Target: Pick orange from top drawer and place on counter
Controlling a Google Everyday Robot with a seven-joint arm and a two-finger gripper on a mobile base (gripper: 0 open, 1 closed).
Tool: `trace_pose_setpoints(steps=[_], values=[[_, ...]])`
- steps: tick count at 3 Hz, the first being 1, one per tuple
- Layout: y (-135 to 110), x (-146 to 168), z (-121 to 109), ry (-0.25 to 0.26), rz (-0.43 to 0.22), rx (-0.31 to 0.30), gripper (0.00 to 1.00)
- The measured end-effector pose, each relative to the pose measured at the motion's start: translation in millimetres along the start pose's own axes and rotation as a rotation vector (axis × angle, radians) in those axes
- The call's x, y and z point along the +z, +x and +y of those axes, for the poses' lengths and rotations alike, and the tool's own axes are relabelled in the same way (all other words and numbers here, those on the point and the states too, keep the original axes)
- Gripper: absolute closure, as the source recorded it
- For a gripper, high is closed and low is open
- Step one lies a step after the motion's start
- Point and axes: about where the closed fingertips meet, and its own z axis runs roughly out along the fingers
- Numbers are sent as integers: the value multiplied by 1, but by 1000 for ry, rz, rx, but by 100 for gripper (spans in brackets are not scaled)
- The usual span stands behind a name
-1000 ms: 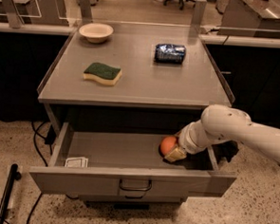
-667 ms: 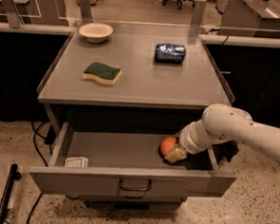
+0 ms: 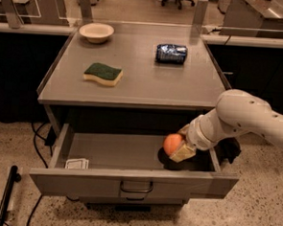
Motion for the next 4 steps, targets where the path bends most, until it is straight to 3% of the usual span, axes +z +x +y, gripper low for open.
trace_pose_setpoints(steps=[1, 2, 4], values=[[-33, -47, 15, -49, -4, -73, 100], [-33, -47, 15, -49, -4, -73, 100], [-70, -91, 3, -14, -27, -88, 100]])
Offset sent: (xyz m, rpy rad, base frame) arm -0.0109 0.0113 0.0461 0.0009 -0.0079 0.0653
